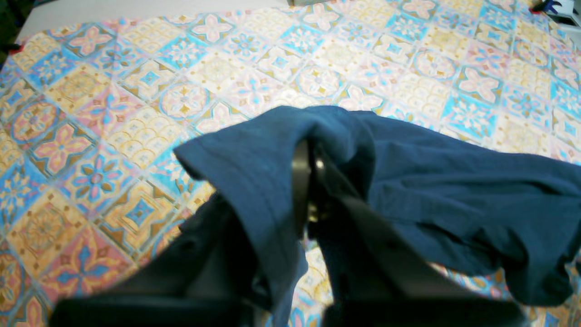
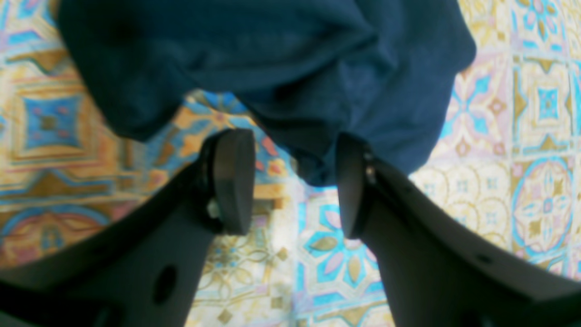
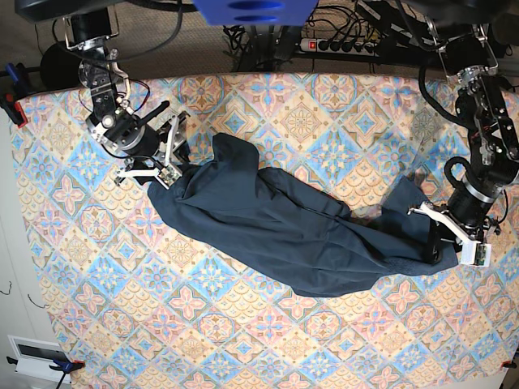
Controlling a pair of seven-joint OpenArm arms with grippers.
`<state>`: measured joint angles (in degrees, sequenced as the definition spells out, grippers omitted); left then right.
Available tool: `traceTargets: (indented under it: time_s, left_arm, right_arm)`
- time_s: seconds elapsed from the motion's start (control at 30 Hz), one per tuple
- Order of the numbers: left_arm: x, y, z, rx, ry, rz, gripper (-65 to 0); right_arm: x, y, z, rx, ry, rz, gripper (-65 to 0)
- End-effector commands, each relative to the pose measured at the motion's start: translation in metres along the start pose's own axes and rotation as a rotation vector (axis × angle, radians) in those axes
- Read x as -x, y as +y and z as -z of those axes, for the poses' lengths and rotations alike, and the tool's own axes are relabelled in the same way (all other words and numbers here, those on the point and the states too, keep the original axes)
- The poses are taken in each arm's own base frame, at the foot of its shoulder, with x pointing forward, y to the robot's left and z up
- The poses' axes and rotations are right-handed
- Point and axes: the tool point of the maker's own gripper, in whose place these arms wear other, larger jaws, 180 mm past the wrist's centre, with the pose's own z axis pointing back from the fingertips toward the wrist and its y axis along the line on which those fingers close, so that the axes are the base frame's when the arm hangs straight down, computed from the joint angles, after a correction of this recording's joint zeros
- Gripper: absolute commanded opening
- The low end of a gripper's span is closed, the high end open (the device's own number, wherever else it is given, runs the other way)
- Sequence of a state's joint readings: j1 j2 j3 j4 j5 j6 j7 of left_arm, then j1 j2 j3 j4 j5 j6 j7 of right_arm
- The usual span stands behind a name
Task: Layout the t-shirt on the table in an organized manner, then fold the t-shirt properly
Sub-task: 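Drag the shirt with both grippers, sweeping it across the table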
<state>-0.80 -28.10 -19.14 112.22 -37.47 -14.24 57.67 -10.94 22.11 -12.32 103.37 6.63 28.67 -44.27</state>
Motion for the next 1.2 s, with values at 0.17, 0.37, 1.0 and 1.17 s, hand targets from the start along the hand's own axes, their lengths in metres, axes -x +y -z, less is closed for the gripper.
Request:
traceTargets:
  time_s: [0.17,0.37,1.0,1.17]
  left_arm:
    - [-0.021,0.002,-0.004,-0.004,-0.064,0.023,-65.0]
    - [-0.020,0.002,-0.004,-0.003,-0.064,0.021,-65.0]
    - [-0.020,0.002,-0.004,-0.003,-0.064,0.021,-65.0]
    - [-0.020,0.003,-0.003,-0.004,-0.062,0.020,-65.0]
  right_arm:
    - [-0.010,-0.009,-0.002,0.016,-0.050,0.001,-37.1]
    - [-0.025,-0.027,0.001,0.046,-0.077,-0.009,-37.2]
    - [-0.019,-0.046,0.016,0.054,-0.043,0.014,-61.3]
    - [-0.032,-0.054,0.007,0.083,-0.089,0.008,-64.8]
